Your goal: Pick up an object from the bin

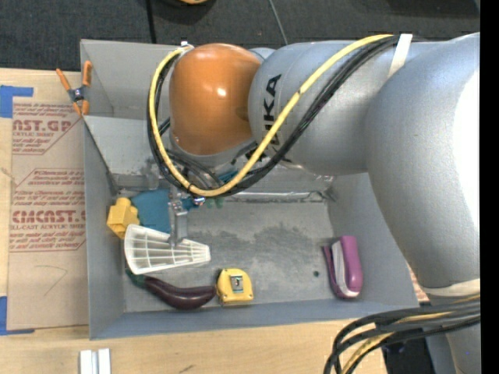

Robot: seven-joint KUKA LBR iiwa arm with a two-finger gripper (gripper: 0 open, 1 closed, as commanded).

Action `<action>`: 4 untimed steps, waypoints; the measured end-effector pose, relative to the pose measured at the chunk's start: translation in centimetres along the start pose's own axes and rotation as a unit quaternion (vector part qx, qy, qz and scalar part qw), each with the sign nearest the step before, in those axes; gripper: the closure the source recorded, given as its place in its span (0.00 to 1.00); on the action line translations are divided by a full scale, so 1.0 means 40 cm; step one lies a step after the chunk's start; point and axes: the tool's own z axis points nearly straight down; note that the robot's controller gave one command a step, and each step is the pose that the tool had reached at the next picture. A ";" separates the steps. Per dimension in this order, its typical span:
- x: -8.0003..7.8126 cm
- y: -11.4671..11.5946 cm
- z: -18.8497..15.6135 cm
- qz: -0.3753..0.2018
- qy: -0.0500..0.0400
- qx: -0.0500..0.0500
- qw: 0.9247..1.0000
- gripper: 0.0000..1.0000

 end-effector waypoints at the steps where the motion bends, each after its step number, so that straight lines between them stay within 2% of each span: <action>1: 0.013 0.027 0.086 0.023 -0.003 0.000 1.000 0.00; 2: 0.075 0.068 0.118 0.031 0.000 -0.001 1.000 0.00; 3: 0.058 0.079 0.153 -0.049 -0.003 0.000 0.999 0.00; 4: 0.052 0.076 0.163 -0.088 -0.004 0.000 0.996 0.00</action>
Offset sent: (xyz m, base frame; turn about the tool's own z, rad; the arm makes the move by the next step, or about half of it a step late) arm -0.0494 0.0254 -0.0469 0.0682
